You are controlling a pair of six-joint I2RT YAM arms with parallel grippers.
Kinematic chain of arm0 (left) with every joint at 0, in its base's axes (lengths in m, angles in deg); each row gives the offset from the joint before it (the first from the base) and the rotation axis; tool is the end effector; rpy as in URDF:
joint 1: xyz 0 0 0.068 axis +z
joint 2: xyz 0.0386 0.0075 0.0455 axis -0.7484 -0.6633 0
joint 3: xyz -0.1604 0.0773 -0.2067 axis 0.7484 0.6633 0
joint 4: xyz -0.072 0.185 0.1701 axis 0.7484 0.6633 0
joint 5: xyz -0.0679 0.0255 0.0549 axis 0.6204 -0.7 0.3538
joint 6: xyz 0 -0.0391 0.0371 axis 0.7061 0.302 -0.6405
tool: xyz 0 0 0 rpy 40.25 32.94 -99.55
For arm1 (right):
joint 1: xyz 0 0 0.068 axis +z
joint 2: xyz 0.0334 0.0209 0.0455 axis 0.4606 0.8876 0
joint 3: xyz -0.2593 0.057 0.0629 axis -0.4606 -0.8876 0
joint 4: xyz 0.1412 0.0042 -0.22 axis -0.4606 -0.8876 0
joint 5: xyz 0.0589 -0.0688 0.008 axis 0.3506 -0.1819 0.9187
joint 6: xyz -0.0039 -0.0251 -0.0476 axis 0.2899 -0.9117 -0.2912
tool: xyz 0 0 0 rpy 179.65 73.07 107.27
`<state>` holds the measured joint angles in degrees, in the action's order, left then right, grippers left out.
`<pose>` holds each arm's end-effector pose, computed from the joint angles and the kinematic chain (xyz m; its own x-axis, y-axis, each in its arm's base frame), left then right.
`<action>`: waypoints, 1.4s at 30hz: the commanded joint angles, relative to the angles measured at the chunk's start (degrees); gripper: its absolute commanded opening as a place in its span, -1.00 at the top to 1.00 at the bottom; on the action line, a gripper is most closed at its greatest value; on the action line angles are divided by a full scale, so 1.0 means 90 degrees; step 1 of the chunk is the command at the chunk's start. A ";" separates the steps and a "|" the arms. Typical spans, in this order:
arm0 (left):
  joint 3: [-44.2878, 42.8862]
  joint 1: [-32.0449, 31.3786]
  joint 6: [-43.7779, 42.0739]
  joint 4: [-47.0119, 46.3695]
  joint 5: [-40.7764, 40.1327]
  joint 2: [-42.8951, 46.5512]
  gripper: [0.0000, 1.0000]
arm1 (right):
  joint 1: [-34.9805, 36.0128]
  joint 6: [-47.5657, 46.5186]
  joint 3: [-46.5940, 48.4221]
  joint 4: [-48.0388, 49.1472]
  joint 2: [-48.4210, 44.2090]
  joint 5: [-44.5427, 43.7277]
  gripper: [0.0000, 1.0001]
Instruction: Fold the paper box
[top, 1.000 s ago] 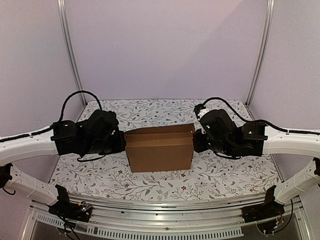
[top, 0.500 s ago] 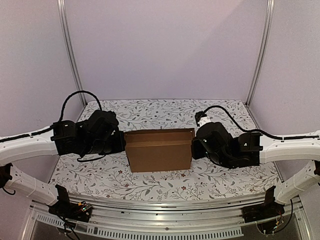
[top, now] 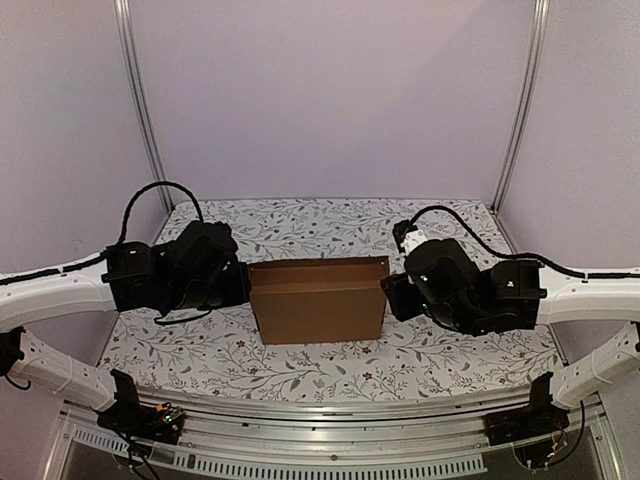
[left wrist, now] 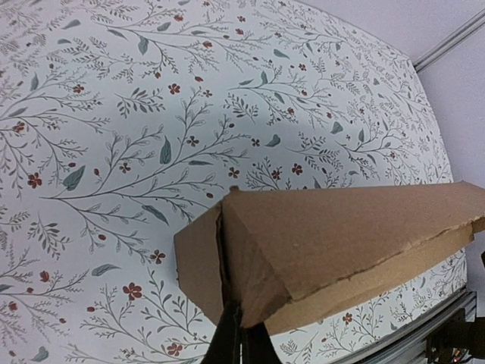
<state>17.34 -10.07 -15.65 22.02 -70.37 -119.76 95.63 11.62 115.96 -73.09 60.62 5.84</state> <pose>0.1401 -0.2016 0.2811 -0.7517 -0.2418 -0.6135 0.0244 0.9195 -0.3923 0.1229 0.2498 0.2769 -0.4858 -0.2030 -0.8502 -0.3960 0.9182 0.0071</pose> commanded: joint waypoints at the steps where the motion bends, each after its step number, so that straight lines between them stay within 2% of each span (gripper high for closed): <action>1: 0.0239 -0.0119 -0.0018 0.0632 0.0113 -0.0164 1.00 | 0.0035 -0.0504 0.0538 -0.0384 -0.0285 -0.0125 0.06; 6: 0.0189 -0.0119 -0.0048 0.0637 0.0122 -0.0227 1.00 | -0.0086 -0.0905 0.1040 -0.0425 -0.0165 -0.0202 0.06; 14: 0.0142 -0.0119 -0.0086 0.0655 0.0092 -0.0256 1.00 | -0.0669 -0.1023 0.1591 -0.0287 0.0396 0.0303 0.06; 21: 0.0137 -0.0119 -0.0097 0.0675 0.0063 -0.0261 1.00 | -0.0737 -0.1025 0.1809 -0.0008 0.0941 0.0428 0.48; 29: 0.0169 -0.0121 -0.0078 0.0676 0.0053 -0.0254 1.00 | -0.0732 -0.0614 0.1313 -0.0015 0.1134 0.0633 0.99; 40: 0.0117 -0.0126 -0.0058 0.0662 0.0070 -0.0354 1.00 | -0.0375 0.0088 0.0521 0.0067 0.1245 0.0431 1.00; 42: 0.0088 -0.0119 -0.0106 0.0659 0.0081 -0.0359 0.91 | -0.0376 0.0085 0.0564 0.0067 0.1241 0.0372 1.00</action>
<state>17.06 -10.16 -16.13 21.72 -71.36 -120.59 91.65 9.95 123.26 -68.15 69.60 8.36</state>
